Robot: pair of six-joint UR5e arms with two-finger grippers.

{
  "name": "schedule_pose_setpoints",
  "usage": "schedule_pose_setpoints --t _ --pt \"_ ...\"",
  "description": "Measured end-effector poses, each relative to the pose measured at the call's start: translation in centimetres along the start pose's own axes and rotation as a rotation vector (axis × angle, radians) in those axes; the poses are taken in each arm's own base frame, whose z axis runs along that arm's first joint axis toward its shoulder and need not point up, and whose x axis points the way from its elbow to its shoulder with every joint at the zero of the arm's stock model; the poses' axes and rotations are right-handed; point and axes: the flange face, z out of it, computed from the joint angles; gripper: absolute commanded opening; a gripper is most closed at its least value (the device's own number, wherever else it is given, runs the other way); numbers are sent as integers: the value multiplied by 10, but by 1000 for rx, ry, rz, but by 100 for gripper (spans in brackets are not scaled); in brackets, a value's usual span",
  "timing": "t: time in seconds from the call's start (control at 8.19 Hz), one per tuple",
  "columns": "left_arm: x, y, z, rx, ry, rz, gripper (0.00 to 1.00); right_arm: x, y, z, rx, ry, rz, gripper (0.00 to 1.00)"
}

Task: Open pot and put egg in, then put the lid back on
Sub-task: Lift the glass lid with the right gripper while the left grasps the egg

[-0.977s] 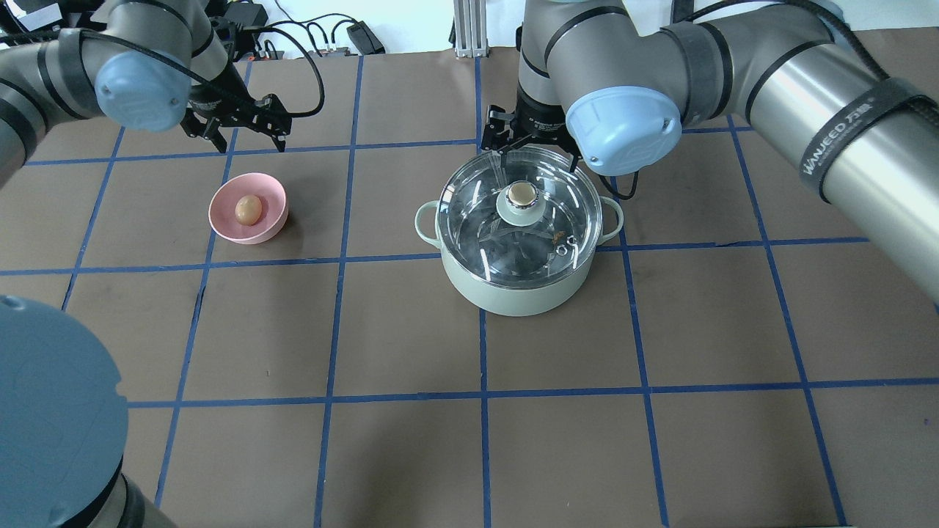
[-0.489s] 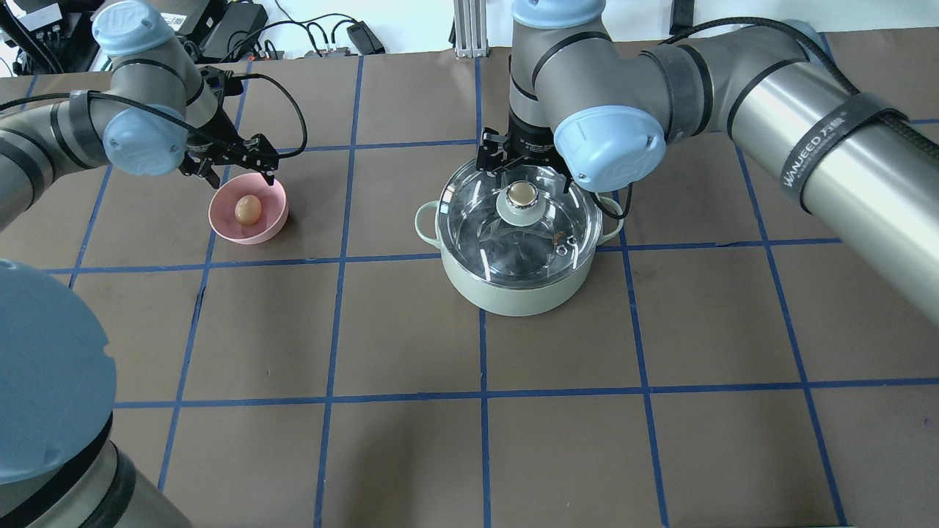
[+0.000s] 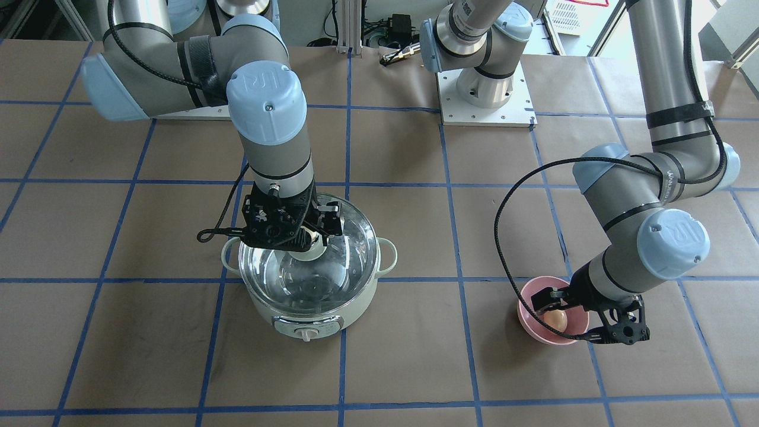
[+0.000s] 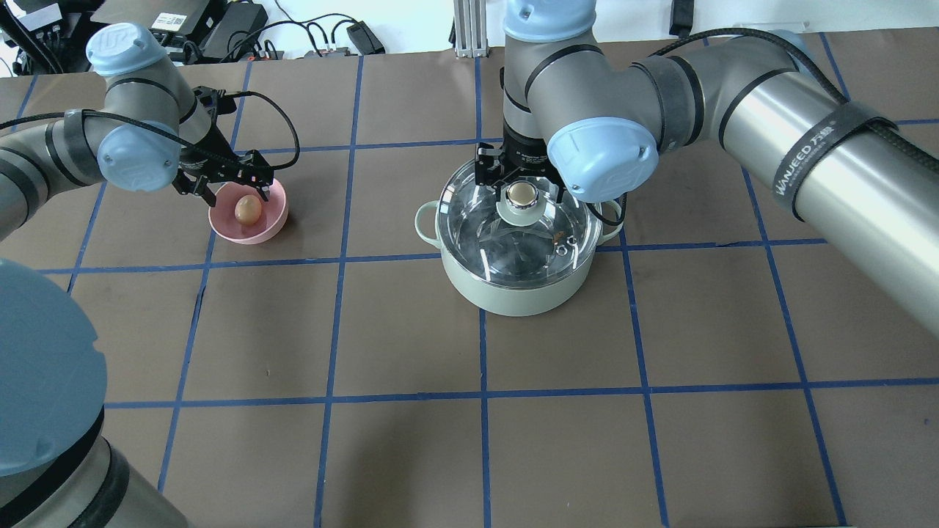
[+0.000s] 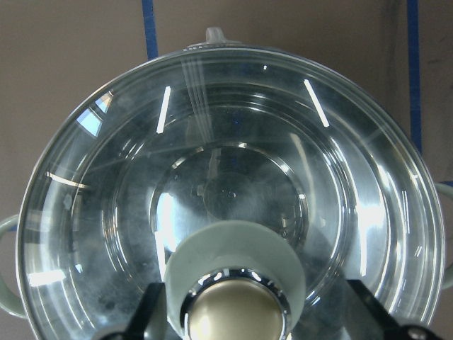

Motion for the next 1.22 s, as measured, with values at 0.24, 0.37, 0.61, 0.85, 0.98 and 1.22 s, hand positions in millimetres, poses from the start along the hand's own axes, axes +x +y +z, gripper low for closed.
schedule_pose_setpoints --t 0.24,0.37,0.61,0.85,0.98,1.22 --pt "0 1 10 -16 3 -15 97 1 1 0 -11 3 -11 23" --pt "1 1 13 -21 4 -16 97 0 2 0 -12 2 -12 13" --pt "0 -2 21 -17 4 -14 97 -1 0 -6 -6 -17 -10 6" --pt "0 -3 28 -15 5 -6 97 2 1 -26 -20 -33 2 3" --pt "0 -4 30 -18 6 1 96 11 0 -47 -37 -31 9 2" --pt "0 -4 36 -25 7 7 94 66 -15 -82 -60 -17 17 0"
